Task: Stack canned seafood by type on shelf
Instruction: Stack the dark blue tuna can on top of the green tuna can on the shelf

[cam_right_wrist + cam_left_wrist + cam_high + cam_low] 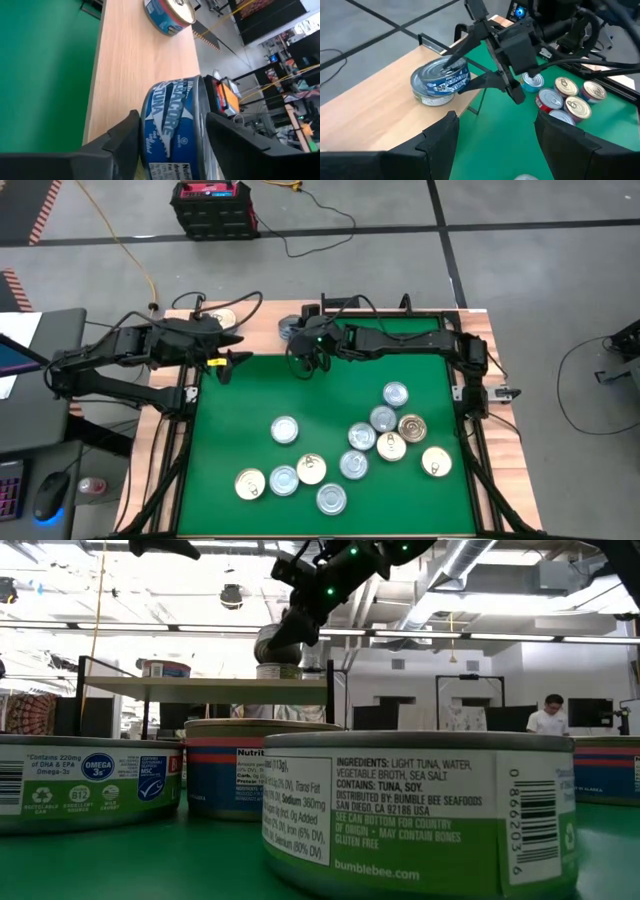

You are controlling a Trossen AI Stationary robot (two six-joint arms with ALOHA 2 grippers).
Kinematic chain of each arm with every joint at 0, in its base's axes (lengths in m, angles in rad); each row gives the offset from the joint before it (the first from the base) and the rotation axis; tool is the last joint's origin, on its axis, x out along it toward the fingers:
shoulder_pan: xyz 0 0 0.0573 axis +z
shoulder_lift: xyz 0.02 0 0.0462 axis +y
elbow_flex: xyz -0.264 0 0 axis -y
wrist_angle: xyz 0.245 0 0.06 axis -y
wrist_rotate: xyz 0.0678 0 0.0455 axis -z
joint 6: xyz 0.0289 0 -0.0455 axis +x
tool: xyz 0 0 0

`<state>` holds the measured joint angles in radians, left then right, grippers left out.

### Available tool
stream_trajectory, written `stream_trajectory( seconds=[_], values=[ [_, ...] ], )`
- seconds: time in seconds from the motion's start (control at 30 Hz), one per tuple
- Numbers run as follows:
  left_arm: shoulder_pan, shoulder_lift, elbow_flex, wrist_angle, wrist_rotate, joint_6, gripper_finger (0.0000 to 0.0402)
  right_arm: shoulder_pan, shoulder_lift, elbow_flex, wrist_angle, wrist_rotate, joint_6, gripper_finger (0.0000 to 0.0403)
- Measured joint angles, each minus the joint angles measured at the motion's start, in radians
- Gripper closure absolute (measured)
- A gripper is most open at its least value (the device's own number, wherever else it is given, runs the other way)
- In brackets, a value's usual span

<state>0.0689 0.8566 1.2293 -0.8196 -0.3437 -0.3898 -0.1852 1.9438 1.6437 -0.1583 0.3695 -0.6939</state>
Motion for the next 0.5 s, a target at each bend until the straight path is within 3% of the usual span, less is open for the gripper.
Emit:
stream_trajectory(
  seconds=[0.5],
  values=[
    [0.000,0.000,0.000,0.002,0.044,0.022,0.0153,-0.022,0.000,0.000,0.012,-0.010,0.040,0.0135]
  ],
)
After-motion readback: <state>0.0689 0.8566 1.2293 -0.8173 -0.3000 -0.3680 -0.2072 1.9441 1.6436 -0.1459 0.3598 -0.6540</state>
